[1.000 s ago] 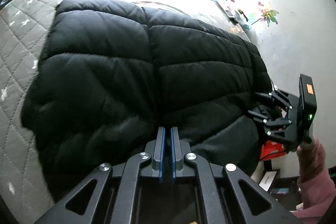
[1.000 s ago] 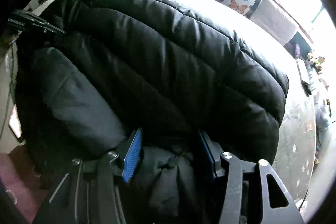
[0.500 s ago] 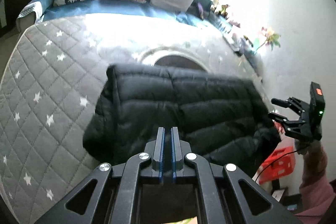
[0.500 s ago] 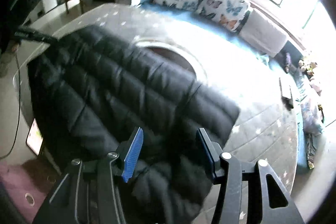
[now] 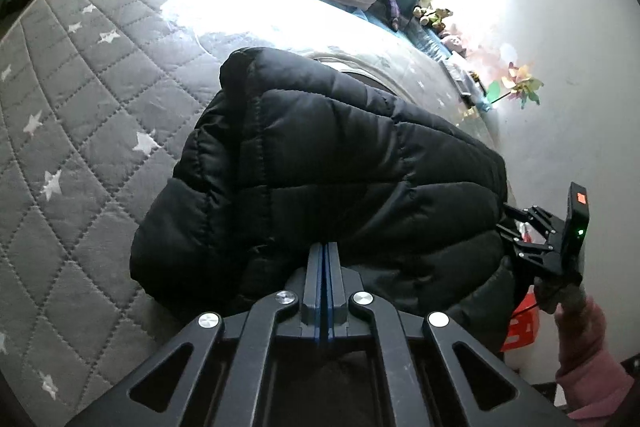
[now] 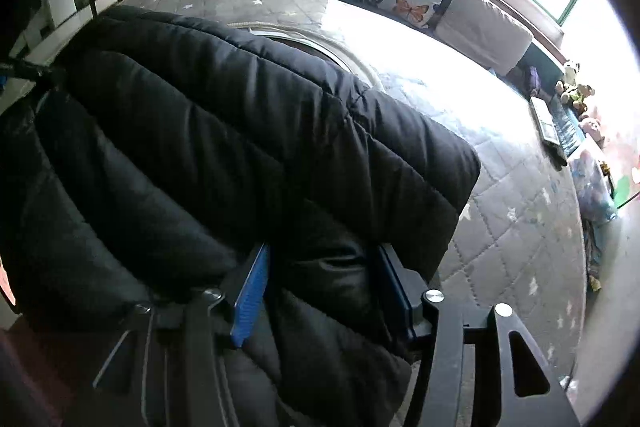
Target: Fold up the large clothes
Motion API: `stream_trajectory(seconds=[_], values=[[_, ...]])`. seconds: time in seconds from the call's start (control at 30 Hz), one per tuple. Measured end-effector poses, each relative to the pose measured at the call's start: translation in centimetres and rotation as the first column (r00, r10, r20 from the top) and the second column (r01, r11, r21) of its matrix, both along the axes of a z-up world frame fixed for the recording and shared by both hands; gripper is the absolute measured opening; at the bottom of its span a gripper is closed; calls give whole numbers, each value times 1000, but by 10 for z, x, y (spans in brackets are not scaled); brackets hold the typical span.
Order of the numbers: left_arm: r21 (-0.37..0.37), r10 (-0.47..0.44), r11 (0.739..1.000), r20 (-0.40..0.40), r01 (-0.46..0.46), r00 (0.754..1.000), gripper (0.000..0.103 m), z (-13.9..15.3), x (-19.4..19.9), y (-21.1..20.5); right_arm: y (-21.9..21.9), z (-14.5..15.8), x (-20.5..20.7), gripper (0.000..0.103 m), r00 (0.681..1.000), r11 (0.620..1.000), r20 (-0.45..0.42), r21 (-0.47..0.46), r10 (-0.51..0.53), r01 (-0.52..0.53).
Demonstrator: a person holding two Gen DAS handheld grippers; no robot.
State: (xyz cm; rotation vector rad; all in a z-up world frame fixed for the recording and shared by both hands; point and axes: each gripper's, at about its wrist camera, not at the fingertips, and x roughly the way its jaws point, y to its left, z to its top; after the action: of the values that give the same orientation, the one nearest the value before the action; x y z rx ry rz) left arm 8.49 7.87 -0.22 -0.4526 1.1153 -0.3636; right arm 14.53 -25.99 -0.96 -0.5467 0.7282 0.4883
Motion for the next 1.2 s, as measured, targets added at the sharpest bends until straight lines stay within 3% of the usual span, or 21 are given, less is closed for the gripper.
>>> stream_trajectory(seconds=[0.13, 0.27, 0.33, 0.4, 0.43, 0.47, 0.53, 0.63, 0.83, 1.0, 1.13, 1.2], values=[[20, -15, 1000, 32, 14, 999, 5, 13, -5, 2, -4, 13, -4, 60, 1000, 1000, 5, 11, 24, -24], [37, -30, 999, 39, 29, 999, 6, 36, -8, 2, -25, 35, -5, 60, 1000, 992, -11, 122, 17, -16], [57, -28, 998, 70, 24, 997, 6, 53, -10, 4, -41, 49, -2, 69, 999, 980, -36, 200, 11, -4], [68, -24, 998, 104, 17, 994, 11, 67, -10, 9, -55, 58, 3, 72, 999, 971, -44, 237, -8, 18], [73, -14, 997, 111, 6, 994, 30, 73, -9, 11, -65, 62, 10, 74, 998, 965, -61, 259, -24, 39], [80, 7, 997, 117, -16, 993, 64, 80, -8, 13, -71, 65, 15, 75, 996, 958, -76, 279, -37, 57], [84, 84, 992, 169, -99, 982, 95, 88, -8, 25, -83, 65, 28, 78, 990, 936, -133, 342, -42, 85], [63, 132, 987, 193, -147, 972, 96, 92, -4, 39, -94, 55, 50, 80, 975, 906, -219, 406, -30, 119], [41, 140, 989, 92, -144, 986, 96, 63, 20, 50, -95, 12, 94, 82, 900, 826, -429, 534, 80, 181], [68, 122, 990, 65, -126, 990, 96, 38, 33, 48, -98, -6, 109, 102, 885, 789, -450, 584, 120, 190], [52, 125, 991, 11, -125, 992, 99, 10, 41, 51, -105, -28, 118, 103, 831, 732, -529, 634, 173, 250], [3, 139, 990, -8, -139, 990, 103, -3, 43, 58, -105, -26, 113, 103, 833, 730, -517, 645, 198, 227]])
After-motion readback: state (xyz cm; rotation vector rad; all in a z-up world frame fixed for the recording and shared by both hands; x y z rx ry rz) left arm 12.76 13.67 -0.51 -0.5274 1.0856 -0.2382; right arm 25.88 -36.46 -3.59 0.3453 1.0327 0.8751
